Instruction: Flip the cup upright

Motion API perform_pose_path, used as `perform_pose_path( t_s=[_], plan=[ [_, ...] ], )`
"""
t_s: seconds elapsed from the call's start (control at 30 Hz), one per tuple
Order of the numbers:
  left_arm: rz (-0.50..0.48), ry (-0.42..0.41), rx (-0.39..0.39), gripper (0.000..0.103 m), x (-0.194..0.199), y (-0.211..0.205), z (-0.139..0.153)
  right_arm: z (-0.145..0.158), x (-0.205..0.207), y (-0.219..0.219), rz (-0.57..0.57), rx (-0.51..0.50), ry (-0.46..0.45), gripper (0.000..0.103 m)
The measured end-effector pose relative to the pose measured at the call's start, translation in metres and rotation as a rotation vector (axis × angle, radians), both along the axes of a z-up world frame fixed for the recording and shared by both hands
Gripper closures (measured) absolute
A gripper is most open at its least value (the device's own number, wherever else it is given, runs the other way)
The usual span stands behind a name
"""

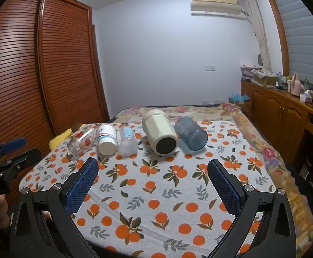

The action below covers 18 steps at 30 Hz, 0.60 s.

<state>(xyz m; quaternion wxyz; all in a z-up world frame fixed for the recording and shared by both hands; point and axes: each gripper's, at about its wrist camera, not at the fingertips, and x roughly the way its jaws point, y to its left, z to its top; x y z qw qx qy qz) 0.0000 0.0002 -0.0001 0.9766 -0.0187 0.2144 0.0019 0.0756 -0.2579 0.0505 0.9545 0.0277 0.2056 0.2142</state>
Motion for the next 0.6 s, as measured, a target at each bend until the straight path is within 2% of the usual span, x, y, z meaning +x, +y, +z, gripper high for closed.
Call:
perform_pose_path(
  t_s=[0.6],
  plan=[
    [0.004, -0.004, 0.009, 0.01, -0.0021, -0.0019, 0.0012, -0.0004, -0.0014, 0.0005, 0.0, -0.003, 0.002, 0.0]
  ],
)
